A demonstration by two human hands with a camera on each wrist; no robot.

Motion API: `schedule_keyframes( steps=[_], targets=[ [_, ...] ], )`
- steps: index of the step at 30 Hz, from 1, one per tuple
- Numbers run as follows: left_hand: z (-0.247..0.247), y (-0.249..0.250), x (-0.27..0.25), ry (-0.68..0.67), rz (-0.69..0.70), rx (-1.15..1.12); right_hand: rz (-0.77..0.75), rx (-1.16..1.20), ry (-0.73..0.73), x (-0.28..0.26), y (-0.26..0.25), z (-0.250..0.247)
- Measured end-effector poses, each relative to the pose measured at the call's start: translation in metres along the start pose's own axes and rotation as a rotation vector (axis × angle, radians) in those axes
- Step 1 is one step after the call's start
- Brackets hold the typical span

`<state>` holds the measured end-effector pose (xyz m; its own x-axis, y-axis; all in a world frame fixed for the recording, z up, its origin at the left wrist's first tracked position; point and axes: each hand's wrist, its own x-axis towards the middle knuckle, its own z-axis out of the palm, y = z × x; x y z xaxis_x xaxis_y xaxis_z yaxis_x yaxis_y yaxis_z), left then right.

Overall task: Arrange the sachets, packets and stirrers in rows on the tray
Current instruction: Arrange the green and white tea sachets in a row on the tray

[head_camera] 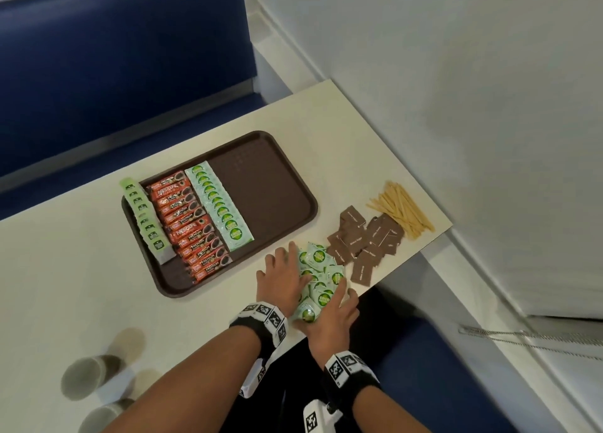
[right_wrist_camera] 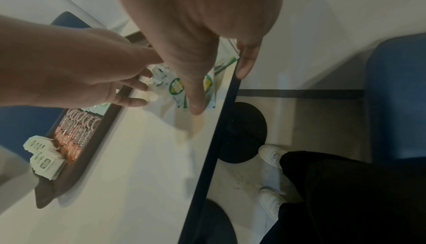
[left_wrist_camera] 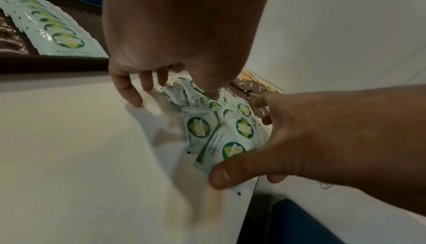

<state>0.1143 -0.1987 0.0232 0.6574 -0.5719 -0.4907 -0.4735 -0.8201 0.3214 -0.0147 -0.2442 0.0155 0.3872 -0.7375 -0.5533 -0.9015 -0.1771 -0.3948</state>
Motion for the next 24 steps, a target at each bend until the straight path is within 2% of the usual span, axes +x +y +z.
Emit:
schedule_keyframes(
  steps=[9,16,24],
  targets=[
    [0.008,-0.019,0.016,-0.026,0.095,-0.011,-0.042,0.043,0.024,0.015,-0.015,0.007],
    [0.009,-0.028,0.017,-0.050,0.041,-0.353,-0.067,0.037,-0.009,0.023,-0.019,0.009],
    [0.002,-0.039,0.009,-0.100,-0.012,-0.553,-0.158,0.054,-0.073,0.028,-0.026,0.003]
  ],
)
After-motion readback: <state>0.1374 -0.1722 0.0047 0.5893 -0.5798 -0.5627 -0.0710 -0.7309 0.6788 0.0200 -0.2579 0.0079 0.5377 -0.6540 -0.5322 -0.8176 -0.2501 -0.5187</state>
